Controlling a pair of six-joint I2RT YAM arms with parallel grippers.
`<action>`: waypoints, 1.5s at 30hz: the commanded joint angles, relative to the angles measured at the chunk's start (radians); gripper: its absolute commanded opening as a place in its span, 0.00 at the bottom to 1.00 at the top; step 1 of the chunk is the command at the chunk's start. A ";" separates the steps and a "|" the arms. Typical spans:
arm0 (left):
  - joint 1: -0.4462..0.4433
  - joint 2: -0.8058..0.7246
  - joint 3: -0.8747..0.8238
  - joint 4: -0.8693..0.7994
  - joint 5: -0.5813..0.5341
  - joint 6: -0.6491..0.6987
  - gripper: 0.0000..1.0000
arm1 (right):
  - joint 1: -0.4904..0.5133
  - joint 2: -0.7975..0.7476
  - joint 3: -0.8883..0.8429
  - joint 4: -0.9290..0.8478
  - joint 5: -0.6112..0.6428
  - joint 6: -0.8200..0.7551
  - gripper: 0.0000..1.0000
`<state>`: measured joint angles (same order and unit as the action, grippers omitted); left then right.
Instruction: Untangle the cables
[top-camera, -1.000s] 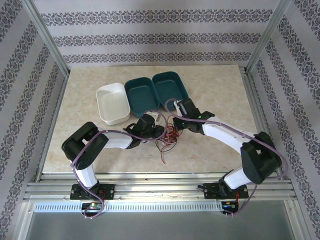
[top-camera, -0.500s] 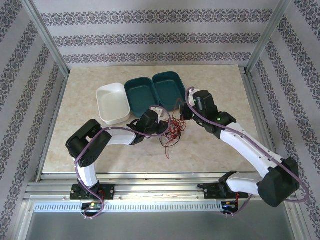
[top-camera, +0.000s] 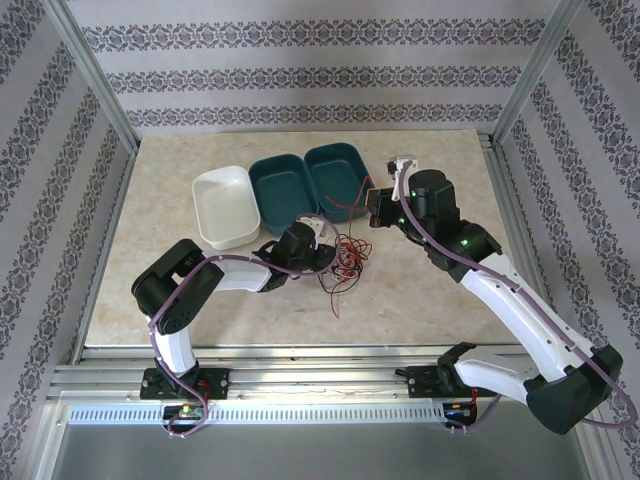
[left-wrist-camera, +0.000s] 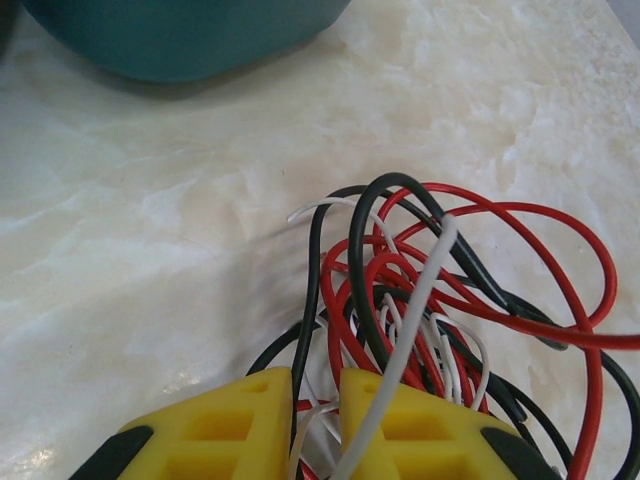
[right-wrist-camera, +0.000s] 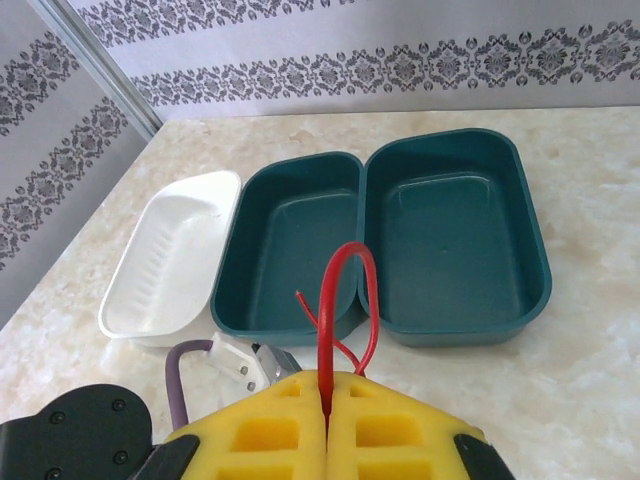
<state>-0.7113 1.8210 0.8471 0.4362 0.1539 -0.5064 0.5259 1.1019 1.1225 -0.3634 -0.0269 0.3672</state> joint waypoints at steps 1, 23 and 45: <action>0.010 -0.011 -0.017 0.042 -0.001 -0.015 0.20 | 0.001 -0.016 0.071 -0.029 0.033 -0.020 0.00; 0.011 -0.073 -0.069 0.070 -0.008 -0.039 0.36 | -0.017 0.096 0.324 -0.034 0.057 -0.095 0.00; 0.010 -0.316 -0.220 0.033 -0.091 -0.084 0.55 | -0.128 0.616 0.544 -0.056 0.177 -0.175 0.00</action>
<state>-0.7113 1.5486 0.6437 0.4625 0.0925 -0.5678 0.4091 1.6569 1.6230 -0.3992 0.0925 0.2272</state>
